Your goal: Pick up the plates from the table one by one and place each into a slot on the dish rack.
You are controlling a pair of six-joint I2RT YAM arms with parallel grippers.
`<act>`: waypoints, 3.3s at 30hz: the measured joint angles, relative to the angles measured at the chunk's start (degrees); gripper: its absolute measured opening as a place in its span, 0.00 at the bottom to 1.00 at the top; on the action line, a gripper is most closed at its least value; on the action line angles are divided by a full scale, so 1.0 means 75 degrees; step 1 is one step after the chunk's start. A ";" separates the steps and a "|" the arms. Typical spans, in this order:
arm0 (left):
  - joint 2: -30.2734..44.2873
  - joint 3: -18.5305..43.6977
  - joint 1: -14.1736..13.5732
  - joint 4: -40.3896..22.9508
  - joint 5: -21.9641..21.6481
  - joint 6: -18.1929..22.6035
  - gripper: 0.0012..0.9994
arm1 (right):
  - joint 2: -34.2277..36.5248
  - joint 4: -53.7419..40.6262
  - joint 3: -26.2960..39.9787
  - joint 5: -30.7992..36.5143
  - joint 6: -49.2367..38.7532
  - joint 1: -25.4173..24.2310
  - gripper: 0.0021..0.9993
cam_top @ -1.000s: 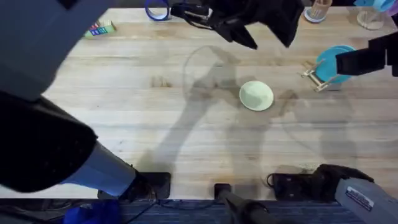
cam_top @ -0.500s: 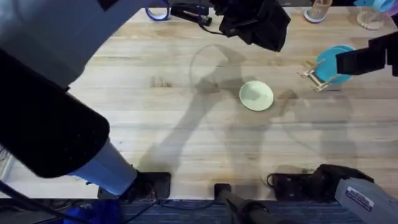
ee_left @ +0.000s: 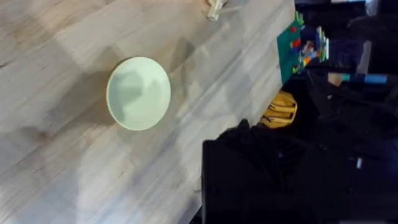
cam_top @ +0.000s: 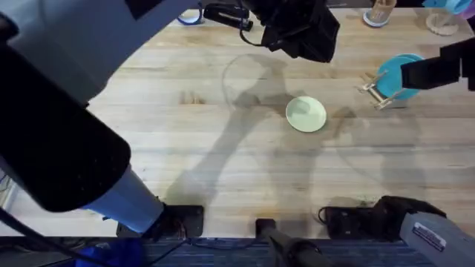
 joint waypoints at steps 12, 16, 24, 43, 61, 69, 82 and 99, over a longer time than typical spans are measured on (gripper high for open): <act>-0.0537 -0.0472 0.0021 -0.0694 -0.0641 -0.0154 0.04 | -0.0001 0.0000 0.0000 0.0000 0.0000 0.0000 1.00; -0.1008 -0.1074 0.0150 -0.0599 -0.0661 -0.0139 0.04 | -0.0001 0.0000 0.0000 0.0000 0.0000 0.0000 1.00; -0.1584 -0.2170 0.0430 0.1511 -0.0030 -0.0240 0.04 | 0.0001 -0.0021 0.0000 0.0000 0.0000 0.0000 1.00; -0.1582 -0.2273 0.0373 0.1854 -0.0125 -0.1308 0.04 | 0.0002 -0.0023 0.0000 0.0000 0.0020 0.0000 1.00; -0.0656 -0.2302 0.0404 0.2375 0.0342 -0.1249 0.04 | -0.0001 -0.0035 0.0000 0.0000 0.0023 0.0131 1.00; -0.0656 -0.2302 0.0533 0.1769 0.0318 -0.0627 0.04 | -0.0001 -0.0032 0.0000 0.0000 0.0023 0.0131 1.00; -0.0656 -0.2302 0.0481 0.1798 0.0318 -0.0317 0.04 | 0.0000 -0.0035 0.0000 0.0000 0.0023 0.0131 1.00; 0.0131 -0.2302 0.0481 0.1919 0.0492 -0.0173 0.04 | -0.0001 -0.0035 0.0000 -0.0001 0.0023 0.0131 1.00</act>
